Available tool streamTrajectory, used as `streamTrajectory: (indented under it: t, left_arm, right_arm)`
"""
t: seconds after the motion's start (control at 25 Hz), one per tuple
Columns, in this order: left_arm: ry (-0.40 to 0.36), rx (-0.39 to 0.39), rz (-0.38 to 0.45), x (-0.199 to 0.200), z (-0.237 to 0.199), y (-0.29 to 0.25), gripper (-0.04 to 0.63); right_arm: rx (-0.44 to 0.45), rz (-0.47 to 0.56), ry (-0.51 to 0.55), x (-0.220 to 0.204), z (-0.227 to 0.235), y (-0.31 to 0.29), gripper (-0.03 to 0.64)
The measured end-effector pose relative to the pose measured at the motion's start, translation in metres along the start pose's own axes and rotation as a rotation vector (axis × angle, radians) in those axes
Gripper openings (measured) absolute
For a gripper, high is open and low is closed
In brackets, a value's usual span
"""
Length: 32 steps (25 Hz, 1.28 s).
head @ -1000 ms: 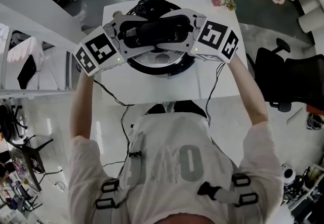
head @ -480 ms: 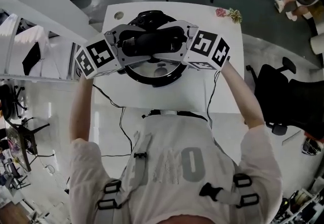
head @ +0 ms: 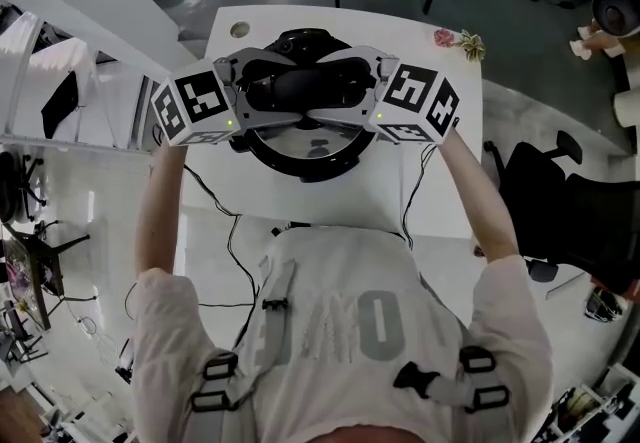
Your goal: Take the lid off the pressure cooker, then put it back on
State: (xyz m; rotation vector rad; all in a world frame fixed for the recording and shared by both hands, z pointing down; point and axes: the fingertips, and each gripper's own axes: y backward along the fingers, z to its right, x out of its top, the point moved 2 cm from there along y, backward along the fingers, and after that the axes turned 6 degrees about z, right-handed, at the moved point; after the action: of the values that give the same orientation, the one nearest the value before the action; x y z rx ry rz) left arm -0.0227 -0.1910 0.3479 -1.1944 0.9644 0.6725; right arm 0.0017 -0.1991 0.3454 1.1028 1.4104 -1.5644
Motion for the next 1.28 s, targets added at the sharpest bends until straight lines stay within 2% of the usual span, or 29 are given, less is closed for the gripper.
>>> streamTrajectory:
  t: [0.12,0.28,0.52,0.76,0.92,1.04,1.12,1.2,1.28]
  left_arm:
    - [0.004,0.001,0.033,-0.0005,0.0,0.001,0.282]
    - [-0.014,0.0,0.019,0.0013,0.0006,0.0007,0.282]
    - [-0.024,-0.029,0.029,0.0014,0.0011,-0.0014,0.282]
    - [-0.04,-0.075,0.077,-0.0025,0.0014,0.0066,0.282]
    - [-0.048,-0.043,0.096,0.0002,0.0004,0.0041,0.282]
    - [-0.076,-0.033,0.084,0.0024,0.0001,0.0048,0.282]
    - [-0.076,0.006,0.032,0.0031,0.0018,0.0035,0.282]
    - [-0.058,0.043,-0.021,0.0025,0.0023,0.0018,0.282]
    - [-0.049,0.039,-0.005,0.002,0.0008,0.0022,0.282]
  right_arm:
    - [0.007,-0.02,-0.014,0.0002,0.0002,-0.001,0.29]
    - [-0.021,-0.01,-0.034,0.0006,-0.0011,0.0015,0.291]
    - [-0.012,-0.031,0.065,-0.0026,-0.0015,0.0026,0.288]
    - [-0.075,-0.041,0.054,-0.0004,-0.0041,-0.0068,0.288]
    - [-0.033,-0.052,0.066,-0.0027,-0.0025,-0.0037,0.288]
    - [-0.007,-0.045,0.181,0.001,-0.0038,-0.0055,0.287]
    - [0.028,-0.029,0.223,0.001,-0.0055,-0.0057,0.285]
    - [0.077,-0.03,0.205,-0.0005,-0.0047,-0.0055,0.287]
    - [0.111,-0.062,0.169,-0.0007,-0.003,-0.0066,0.287]
